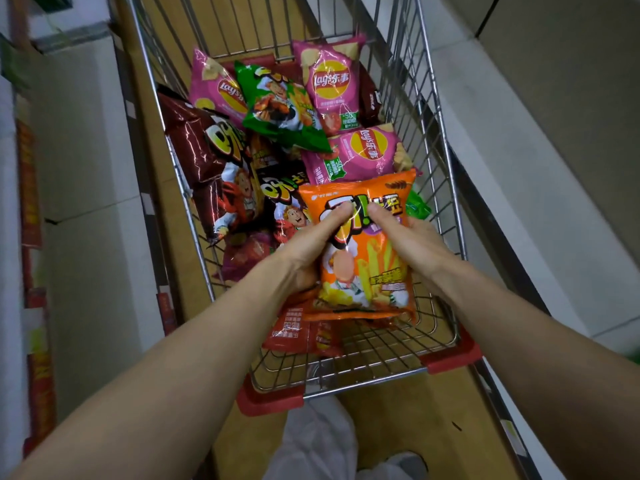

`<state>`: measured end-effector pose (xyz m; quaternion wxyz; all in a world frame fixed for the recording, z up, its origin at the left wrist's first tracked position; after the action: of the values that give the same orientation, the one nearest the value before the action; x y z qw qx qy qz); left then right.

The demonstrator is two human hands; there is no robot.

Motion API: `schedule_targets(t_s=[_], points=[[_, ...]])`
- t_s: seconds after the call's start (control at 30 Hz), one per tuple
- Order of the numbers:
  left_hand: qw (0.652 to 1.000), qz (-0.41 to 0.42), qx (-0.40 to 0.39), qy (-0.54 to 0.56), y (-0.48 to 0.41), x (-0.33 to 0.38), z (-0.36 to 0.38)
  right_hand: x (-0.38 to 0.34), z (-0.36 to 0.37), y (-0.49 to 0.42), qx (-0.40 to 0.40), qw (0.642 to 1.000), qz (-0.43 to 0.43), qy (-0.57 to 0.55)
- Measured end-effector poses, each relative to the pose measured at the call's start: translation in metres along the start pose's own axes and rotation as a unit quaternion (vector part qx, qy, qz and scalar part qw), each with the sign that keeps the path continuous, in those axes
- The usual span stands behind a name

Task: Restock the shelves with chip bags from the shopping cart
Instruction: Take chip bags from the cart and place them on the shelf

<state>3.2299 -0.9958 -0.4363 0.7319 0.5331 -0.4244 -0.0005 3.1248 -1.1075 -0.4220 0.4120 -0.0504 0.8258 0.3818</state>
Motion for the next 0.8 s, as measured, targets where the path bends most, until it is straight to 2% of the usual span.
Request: schedule_targets(t_s=[0.13, 0.2, 0.27, 0.37, 0.5, 0.57, 0.67, 0.77, 0.8], points=[[0.994, 0.006, 0.104, 0.02, -0.01, -0.003, -0.002, 0.001, 0.004, 0.002, -0.071, 0.993, 0.071, -0.063], [0.99, -0.006, 0.135, 0.027, -0.013, -0.004, -0.005, 0.001, 0.007, 0.004, -0.114, 0.988, 0.064, -0.076], [0.985, -0.01, 0.168, 0.024, -0.013, -0.002, -0.006, 0.0, 0.008, 0.003, -0.119, 0.988, 0.055, -0.081], [0.968, 0.056, 0.242, -0.012, -0.014, 0.008, -0.01, -0.003, 0.01, -0.007, -0.077, 0.994, 0.034, -0.064], [0.924, 0.195, 0.293, -0.153, -0.013, 0.032, -0.012, -0.005, 0.02, -0.01, -0.111, 0.99, 0.041, -0.079], [0.917, 0.203, 0.306, -0.156, -0.014, 0.041, -0.013, -0.008, 0.021, -0.014, -0.087, 0.992, 0.02, -0.092], [0.904, 0.21, 0.346, -0.138, -0.017, 0.056, -0.018, -0.017, 0.017, -0.021, -0.009, 0.996, -0.005, -0.094], [0.88, 0.265, 0.37, -0.138, -0.025, 0.078, -0.024, -0.023, 0.009, -0.028, 0.032, 0.994, -0.011, -0.109], [0.863, 0.297, 0.376, -0.161, -0.028, 0.089, -0.026, -0.025, 0.005, -0.029, 0.038, 0.993, -0.011, -0.114]])
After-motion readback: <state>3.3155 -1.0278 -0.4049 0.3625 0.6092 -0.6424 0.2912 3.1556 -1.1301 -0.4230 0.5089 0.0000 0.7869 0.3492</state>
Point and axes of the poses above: each hand's wrist, its own y-axis away from the middle knuckle, its own z-axis out of the palm, x = y × z, the point moved 4 cm from there along -y, towards the middle knuckle, and after that the axes turned 12 degrees about x, right-handed, at the moved point
